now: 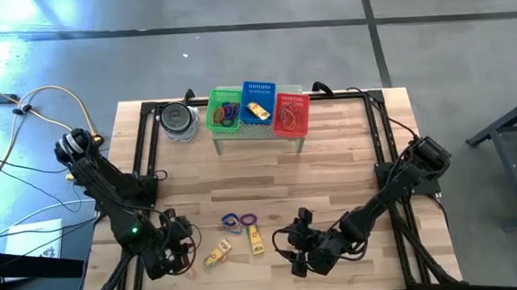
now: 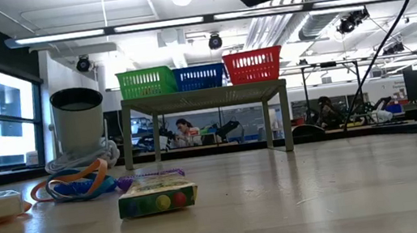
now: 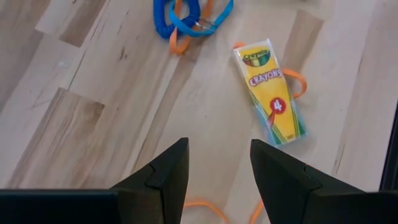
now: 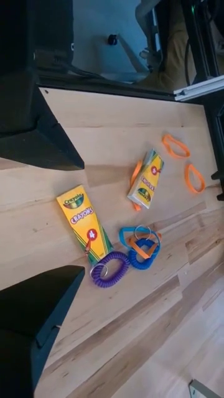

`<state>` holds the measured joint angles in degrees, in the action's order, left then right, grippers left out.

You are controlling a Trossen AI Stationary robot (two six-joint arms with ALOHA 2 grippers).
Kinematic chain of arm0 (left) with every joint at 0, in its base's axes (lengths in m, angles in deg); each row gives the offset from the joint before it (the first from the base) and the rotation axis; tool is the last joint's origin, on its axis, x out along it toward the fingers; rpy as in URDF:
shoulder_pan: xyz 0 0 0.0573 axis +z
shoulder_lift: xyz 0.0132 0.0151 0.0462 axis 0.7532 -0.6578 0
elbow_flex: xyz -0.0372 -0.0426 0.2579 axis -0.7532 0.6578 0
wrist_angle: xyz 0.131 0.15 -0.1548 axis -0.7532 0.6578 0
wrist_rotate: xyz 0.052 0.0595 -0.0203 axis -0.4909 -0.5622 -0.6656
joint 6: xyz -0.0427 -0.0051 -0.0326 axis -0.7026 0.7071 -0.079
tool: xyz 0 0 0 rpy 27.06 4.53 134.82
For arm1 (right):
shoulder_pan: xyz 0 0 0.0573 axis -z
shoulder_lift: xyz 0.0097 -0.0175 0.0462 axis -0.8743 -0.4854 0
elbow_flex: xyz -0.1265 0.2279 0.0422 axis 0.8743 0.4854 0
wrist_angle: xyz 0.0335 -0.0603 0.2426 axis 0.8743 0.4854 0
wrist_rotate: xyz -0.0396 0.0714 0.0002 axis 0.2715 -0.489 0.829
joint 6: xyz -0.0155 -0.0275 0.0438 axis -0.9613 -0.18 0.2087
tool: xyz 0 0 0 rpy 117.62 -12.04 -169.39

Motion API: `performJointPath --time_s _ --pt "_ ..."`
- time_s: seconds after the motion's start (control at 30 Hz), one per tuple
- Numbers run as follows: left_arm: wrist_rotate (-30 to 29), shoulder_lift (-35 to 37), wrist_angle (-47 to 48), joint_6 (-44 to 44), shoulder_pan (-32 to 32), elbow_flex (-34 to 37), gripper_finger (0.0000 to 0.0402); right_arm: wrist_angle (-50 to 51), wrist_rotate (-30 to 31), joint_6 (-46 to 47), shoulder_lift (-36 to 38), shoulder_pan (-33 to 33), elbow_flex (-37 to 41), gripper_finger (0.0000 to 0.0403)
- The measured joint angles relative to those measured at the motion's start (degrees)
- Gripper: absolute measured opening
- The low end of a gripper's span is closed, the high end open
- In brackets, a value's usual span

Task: Pick & Place Office Desk Supplies
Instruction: Put the orange rubber band into the red bin on the shelf

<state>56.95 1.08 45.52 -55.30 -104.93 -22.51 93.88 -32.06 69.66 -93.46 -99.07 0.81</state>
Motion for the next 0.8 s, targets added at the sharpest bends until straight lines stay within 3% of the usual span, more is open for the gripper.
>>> performJointPath --time_s 0.1,0.33,0.8 --pt "3.07 -0.44 1.93 -1.34 -0.8 0.0 0.0165 0.02 0.02 -0.12 0.0 0.0 0.01 0.0252" --pt "16.45 -3.64 10.14 -17.41 -0.19 0.0 0.0165 0.02 0.01 0.38 0.0 -0.03 0.01 0.0252" --pt "23.91 -4.7 10.21 -26.54 4.18 0.0 0.0165 -0.37 0.02 0.05 0.0 0.02 0.02 0.0252"
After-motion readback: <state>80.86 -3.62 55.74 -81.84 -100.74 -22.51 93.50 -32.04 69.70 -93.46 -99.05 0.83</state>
